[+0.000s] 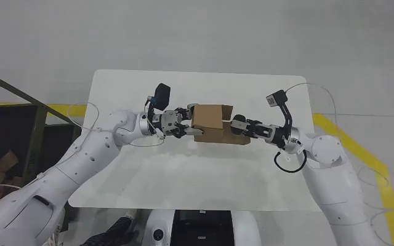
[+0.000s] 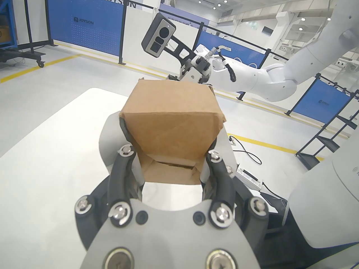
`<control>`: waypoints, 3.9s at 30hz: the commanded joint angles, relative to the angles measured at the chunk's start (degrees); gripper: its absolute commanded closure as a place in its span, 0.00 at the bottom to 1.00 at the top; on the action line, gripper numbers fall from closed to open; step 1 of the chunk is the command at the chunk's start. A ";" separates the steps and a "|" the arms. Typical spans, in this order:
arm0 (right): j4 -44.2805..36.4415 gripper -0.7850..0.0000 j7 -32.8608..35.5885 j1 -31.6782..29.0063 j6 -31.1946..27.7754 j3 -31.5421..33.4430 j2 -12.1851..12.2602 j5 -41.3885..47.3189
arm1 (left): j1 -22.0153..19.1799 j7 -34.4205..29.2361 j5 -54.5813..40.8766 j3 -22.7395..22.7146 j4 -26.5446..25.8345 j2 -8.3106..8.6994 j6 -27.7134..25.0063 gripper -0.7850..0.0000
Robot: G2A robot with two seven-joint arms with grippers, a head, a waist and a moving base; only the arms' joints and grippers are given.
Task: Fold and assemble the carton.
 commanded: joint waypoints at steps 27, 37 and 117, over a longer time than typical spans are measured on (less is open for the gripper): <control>17.87 1.00 3.33 15.39 1.31 -8.34 -1.37 1.64 | 0.59 0.70 -0.43 2.01 -2.95 0.07 0.00 0.53; 13.54 1.00 6.67 12.20 -0.60 -5.83 -0.36 3.54 | 0.58 1.38 -0.86 1.83 -2.19 0.19 0.00 0.53; 9.25 1.00 0.92 14.47 3.33 -15.41 -0.82 0.79 | 8.86 28.68 34.49 -9.45 1.85 1.17 0.98 1.00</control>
